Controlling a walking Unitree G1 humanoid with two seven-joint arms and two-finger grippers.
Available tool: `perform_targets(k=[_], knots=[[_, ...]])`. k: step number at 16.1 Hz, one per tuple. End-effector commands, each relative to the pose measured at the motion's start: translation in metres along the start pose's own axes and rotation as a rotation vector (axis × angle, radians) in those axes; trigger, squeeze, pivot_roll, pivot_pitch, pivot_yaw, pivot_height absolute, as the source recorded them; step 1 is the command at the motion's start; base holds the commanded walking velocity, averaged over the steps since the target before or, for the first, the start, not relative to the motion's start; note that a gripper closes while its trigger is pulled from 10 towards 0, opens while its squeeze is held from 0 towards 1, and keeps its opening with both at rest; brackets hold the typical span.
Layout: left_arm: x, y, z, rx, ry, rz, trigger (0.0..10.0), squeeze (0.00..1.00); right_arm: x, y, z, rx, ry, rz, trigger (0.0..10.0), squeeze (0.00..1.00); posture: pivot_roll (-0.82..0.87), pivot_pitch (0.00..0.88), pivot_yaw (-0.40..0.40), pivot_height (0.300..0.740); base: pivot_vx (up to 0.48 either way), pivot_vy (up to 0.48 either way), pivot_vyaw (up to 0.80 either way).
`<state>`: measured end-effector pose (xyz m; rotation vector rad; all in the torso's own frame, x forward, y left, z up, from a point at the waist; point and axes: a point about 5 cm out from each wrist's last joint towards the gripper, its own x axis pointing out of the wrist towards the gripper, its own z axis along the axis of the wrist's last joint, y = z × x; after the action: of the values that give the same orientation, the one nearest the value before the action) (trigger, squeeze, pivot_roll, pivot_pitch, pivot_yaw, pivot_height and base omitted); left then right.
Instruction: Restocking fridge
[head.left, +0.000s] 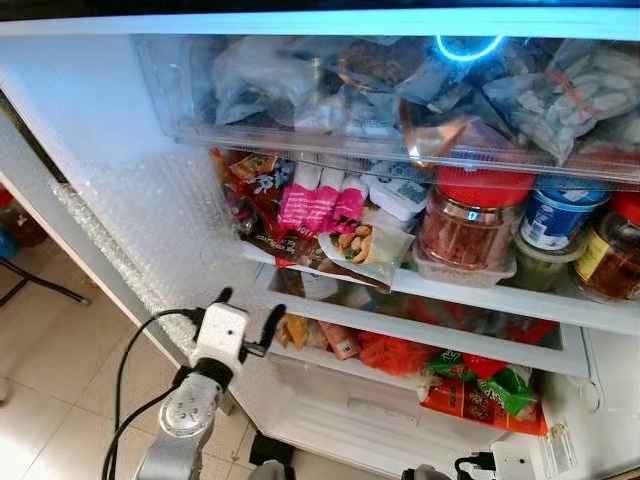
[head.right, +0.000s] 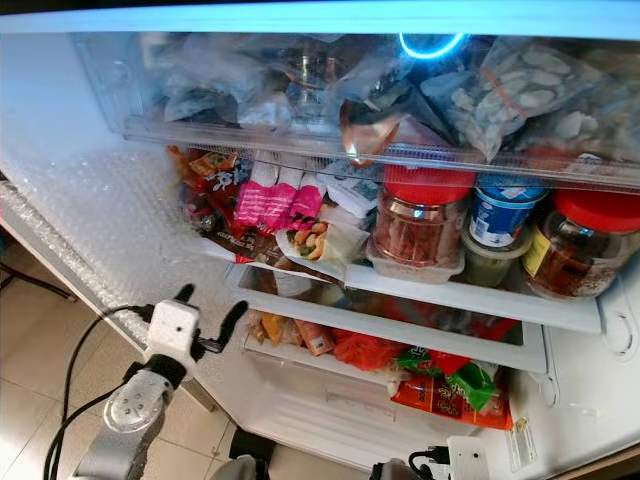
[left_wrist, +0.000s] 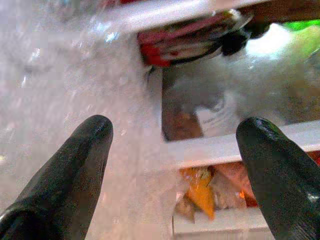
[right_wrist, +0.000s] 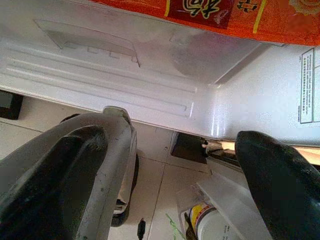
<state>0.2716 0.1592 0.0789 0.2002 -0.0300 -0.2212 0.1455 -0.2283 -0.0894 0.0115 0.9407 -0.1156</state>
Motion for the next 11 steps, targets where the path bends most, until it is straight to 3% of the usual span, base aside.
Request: perform_targets(k=[1,3,7,11], knots=[[-0.004,-0.003,-0.003,-0.045,0.031,-0.021,10.0,0.00,-0.008,0.006,-0.035,-0.022,0.148,0.030,10.0,0.00,0.05,0.061,0.068,0.650,0.000,0.000,0.00],[-0.009,-0.013,-0.003,-0.045,0.045,-0.058,10.0,0.00,-0.008,0.006,-0.035,-0.029,0.149,0.032,10.0,0.00,0.05,0.057,0.068,0.650,0.000,0.000,0.00],[-0.014,-0.019,-0.002,-0.065,0.064,-0.057,10.0,0.00,-0.008,0.007,-0.036,-0.043,0.156,0.036,10.0,0.00,0.05,0.045,0.063,0.650,0.000,0.000,0.00],[-0.017,-0.015,-0.001,-0.054,0.074,-0.047,10.0,0.00,-0.008,0.007,-0.036,-0.047,0.157,0.042,10.0,0.00,0.06,0.041,0.060,0.650,-0.253,0.000,0.00]])
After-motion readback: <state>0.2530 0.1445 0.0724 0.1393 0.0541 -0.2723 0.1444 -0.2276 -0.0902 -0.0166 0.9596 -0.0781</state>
